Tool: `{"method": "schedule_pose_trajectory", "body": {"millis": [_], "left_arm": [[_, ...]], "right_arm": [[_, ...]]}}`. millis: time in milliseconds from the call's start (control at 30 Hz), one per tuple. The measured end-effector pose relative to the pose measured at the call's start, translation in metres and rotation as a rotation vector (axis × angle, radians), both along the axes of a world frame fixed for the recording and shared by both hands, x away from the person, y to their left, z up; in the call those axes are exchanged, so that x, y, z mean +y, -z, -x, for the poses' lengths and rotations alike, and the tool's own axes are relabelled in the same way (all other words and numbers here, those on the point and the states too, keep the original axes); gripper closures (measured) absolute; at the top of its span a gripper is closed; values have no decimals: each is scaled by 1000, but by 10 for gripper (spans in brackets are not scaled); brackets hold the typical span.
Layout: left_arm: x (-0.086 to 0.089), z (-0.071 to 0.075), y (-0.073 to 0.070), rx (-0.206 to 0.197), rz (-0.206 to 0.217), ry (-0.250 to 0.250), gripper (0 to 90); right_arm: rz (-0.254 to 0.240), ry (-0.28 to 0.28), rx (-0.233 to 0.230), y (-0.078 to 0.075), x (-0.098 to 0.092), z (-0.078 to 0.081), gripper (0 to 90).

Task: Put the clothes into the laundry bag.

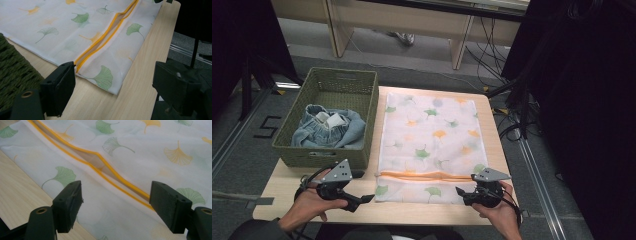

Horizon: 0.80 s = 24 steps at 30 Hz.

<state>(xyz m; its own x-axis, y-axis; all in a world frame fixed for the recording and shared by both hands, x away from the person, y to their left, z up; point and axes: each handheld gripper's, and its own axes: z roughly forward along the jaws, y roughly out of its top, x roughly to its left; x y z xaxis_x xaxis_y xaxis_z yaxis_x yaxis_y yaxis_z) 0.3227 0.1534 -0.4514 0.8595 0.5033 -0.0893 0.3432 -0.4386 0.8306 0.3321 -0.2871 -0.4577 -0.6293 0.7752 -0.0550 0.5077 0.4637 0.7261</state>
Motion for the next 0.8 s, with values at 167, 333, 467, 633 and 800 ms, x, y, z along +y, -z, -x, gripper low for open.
{"method": "schedule_pose_trajectory", "body": {"millis": [167, 333, 467, 633, 800], "left_arm": [[0, -1, 0, -13, -2, 10, 178], [0, 0, 0, 5, -9, -1, 178], [0, -1, 0, -9, -22, 16, 178], [0, -3, 0, -7, -30, 34, 177], [0, -2, -1, -13, -20, 8, 177]], "right_arm": [[6, -1, 8, 1, 1, 0, 274], [12, -1, 4, 1, 2, -1, 275], [15, -5, 10, 2, 3, -1, 274], [24, -14, 12, 2, 4, -3, 266], [33, 3, 31, 4, 9, -3, 236]]}}
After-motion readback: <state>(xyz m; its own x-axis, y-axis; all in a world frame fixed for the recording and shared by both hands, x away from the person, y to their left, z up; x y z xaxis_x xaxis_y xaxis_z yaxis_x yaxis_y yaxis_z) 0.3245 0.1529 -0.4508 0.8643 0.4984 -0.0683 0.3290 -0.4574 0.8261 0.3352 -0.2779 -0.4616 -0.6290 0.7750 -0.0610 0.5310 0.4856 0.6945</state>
